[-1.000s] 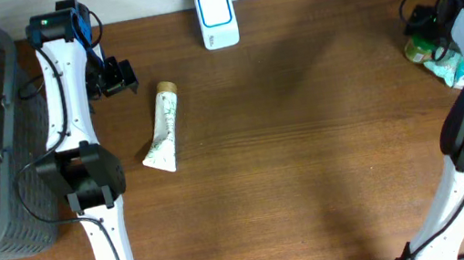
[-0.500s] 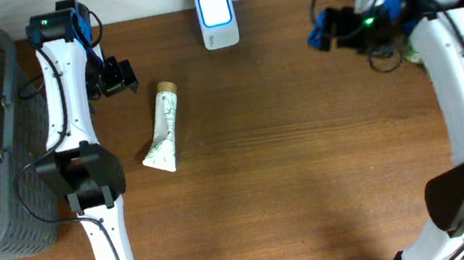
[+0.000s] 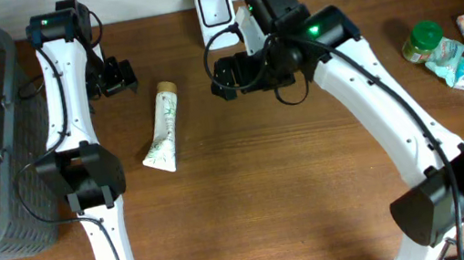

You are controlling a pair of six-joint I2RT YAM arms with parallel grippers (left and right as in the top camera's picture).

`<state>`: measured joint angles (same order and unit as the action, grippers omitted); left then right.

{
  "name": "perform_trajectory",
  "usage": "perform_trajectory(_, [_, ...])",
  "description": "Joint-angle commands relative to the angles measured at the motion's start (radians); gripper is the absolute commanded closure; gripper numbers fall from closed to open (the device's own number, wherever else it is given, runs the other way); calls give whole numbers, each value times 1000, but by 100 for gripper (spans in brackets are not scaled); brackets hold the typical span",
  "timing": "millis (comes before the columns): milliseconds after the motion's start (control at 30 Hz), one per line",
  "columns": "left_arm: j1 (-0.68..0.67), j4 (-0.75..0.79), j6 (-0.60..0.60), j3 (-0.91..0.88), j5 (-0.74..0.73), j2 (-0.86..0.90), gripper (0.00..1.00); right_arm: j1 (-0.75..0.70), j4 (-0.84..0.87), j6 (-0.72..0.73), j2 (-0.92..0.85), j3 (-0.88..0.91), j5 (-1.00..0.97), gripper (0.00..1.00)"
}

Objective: Scan the item barcode

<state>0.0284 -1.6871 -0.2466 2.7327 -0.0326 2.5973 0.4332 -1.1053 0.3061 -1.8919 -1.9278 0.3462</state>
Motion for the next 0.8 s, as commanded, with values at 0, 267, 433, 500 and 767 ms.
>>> perform_trajectory(0, [-1, -1, -2, 0, 6, -39, 1, -16, -6, 10, -13, 0, -195, 1])
perform_trajectory(267, [-1, 0, -2, 0, 3, -39, 1, -328, -103, 9, -13, 0, -224, 1])
perform_trajectory(433, [-4, -2, 43, -8, -255, -40, 1, -389, -103, 9, -13, 0, -224, 1])
perform_trajectory(500, [-18, 3, 149, -8, -520, -37, 0, -389, -103, 9, -13, 0, -224, 1])
perform_trajectory(767, [-255, -2, 73, -104, -85, -37, 1, -389, -103, 9, -13, 0, -224, 1])
